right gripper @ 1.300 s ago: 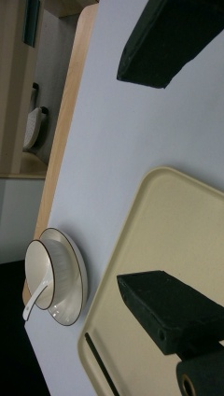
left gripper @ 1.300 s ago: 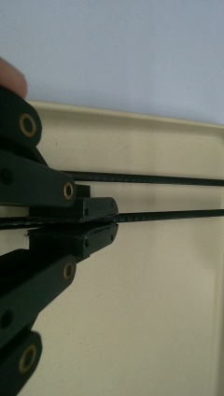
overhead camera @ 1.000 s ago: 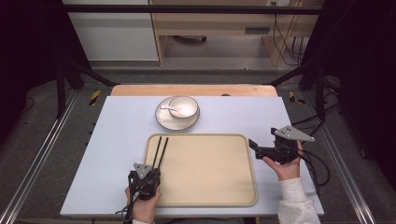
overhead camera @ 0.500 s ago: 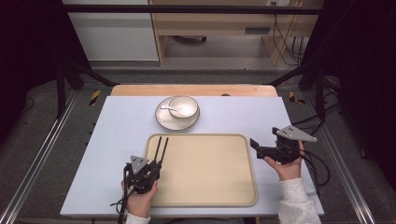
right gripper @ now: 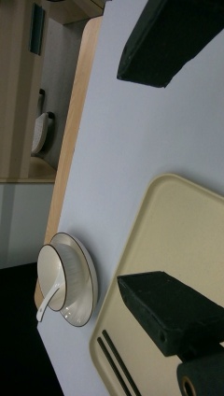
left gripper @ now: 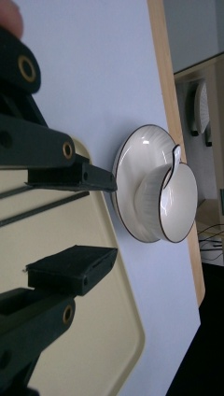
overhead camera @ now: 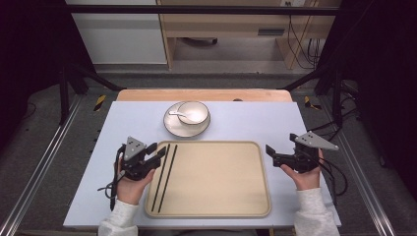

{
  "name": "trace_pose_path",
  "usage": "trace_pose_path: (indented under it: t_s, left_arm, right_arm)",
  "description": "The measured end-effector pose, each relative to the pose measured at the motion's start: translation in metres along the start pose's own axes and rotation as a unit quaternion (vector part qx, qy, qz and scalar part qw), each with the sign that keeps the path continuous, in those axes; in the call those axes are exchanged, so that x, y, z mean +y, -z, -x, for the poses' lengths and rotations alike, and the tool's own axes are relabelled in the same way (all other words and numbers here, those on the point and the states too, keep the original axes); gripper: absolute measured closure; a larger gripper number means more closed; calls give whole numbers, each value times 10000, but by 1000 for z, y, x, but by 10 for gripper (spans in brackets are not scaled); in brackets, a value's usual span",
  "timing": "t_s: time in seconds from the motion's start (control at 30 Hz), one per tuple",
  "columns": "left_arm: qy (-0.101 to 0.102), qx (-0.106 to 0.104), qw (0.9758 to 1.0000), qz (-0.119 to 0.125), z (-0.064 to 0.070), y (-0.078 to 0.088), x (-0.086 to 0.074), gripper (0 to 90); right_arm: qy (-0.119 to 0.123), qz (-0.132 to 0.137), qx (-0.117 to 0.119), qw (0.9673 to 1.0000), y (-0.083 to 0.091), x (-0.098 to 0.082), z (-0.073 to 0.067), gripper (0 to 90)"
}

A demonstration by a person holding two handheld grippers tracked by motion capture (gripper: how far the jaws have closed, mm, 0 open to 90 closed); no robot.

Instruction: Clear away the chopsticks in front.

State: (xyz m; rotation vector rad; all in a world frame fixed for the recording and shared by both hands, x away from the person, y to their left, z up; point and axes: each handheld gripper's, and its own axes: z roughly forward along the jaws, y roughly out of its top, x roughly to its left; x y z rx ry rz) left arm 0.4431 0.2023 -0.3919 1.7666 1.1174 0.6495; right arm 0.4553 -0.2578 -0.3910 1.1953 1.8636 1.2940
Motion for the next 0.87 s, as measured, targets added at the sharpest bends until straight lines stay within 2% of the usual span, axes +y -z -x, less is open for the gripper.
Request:
trace_pose_path:
  t_s: [0.03,0.1,0.17,0.2,0.23,0.27,0.3,0.33,0.43,0.53,0.63,0.87]
  left_arm:
    - [-68,9,10000,-11,-3,1,2,593]
    - [-180,-53,9998,-46,-12,6,1,524]
    - [-189,-49,9998,-58,-14,6,-1,464]
    - [-131,-123,9998,-79,-20,8,-6,431]
    - [-131,-123,9998,-79,-20,8,-6,404]
    - [-77,-146,9998,-96,-27,7,-12,379]
    - [-77,-146,9998,-96,-27,7,-12,349]
    - [-60,-155,9997,-150,-31,6,-14,349]
    - [-13,-169,9997,-197,-43,5,-20,258]
    - [69,-99,9997,-226,-53,4,-26,218]
    - [156,-123,9995,-256,-64,5,-32,192]
    - [127,-76,9993,-340,-75,4,-40,149]
  right_arm:
    - [0,0,0,10000,0,0,0,36]
    - [-11,3,-16,10000,0,0,1,34]
    - [-4,-5,-36,10000,0,0,1,34]
    - [-11,-10,-33,10000,0,0,2,34]
    - [-3,-17,-46,10000,0,-1,2,33]
    - [-16,-17,-54,10000,1,-1,2,33]
    - [-12,-21,-63,10000,1,0,3,33]
    - [-12,-21,-63,10000,1,0,3,33]
    - [-48,-26,-93,9999,2,-2,6,30]
    - [-73,-76,-130,9999,1,-5,10,27]
    - [-74,-116,-150,9998,0,-7,11,26]
    - [-108,-196,-181,9996,-2,-9,12,25]
